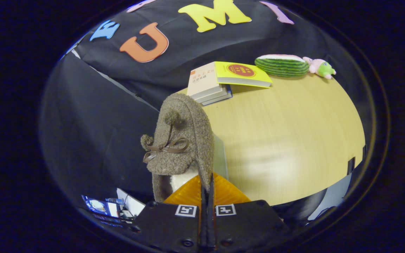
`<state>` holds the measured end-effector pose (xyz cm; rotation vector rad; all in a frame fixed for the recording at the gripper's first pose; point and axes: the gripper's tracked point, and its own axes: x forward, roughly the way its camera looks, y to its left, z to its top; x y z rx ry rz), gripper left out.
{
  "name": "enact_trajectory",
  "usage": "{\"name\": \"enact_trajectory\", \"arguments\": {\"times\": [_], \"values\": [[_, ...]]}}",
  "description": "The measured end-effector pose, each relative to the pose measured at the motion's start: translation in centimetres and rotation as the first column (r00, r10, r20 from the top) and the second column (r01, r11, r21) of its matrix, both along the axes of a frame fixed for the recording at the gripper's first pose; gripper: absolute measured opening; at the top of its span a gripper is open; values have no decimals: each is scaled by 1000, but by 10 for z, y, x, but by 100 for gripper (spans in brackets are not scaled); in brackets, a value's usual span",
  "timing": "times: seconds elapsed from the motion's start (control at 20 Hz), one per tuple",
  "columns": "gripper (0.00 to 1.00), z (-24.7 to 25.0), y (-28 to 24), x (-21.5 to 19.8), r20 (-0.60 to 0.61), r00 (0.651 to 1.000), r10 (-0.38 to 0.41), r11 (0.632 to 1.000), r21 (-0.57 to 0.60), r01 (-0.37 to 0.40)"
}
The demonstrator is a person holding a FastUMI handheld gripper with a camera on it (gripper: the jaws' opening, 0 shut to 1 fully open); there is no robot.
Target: Open the storage box then place both shoes into the box .Put the left shoe in first, then the right shoe, with the right side of both shoes facing outward in a uniform manner.
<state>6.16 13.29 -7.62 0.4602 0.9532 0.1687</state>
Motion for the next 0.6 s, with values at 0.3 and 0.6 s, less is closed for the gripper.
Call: {"name": "enact_trajectory", "arguments": {"times": [0.3, 0.6], "values": [[6, -20, 41, 6, -43, 999, -17, 1000, -22, 16], [7, -53, 59, 13, -103, 995, -19, 1000, -1, 19]]}}
